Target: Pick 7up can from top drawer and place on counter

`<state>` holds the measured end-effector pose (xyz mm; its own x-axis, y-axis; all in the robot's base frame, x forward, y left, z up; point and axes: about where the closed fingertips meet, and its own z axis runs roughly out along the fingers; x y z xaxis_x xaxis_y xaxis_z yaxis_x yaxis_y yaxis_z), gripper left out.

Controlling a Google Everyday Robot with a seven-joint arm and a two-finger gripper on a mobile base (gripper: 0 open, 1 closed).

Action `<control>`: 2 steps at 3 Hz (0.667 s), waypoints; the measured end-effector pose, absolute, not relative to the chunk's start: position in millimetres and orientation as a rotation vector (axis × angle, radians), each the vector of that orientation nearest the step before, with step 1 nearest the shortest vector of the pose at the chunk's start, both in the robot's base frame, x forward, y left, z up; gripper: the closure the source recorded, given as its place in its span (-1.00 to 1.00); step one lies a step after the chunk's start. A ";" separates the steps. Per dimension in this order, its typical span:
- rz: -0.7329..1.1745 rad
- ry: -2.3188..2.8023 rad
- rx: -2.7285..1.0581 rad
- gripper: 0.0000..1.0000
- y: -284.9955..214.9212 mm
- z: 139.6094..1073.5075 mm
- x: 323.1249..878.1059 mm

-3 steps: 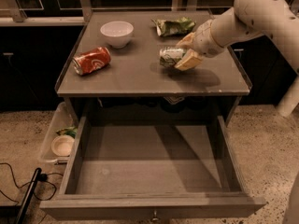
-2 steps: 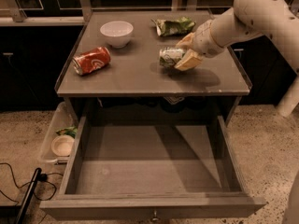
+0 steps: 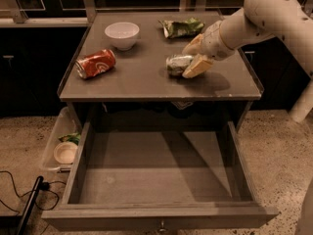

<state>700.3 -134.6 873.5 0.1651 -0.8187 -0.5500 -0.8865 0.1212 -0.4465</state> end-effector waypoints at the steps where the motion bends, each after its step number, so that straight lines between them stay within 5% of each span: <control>1: 0.114 1.645 -1.688 -1.00 -134.6 873.5 700.3; 2: 0.114 1.645 -1.688 -1.00 -134.5 873.5 700.3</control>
Offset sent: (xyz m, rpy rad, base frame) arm 0.0000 0.0000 0.0000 0.0000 0.0000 0.0000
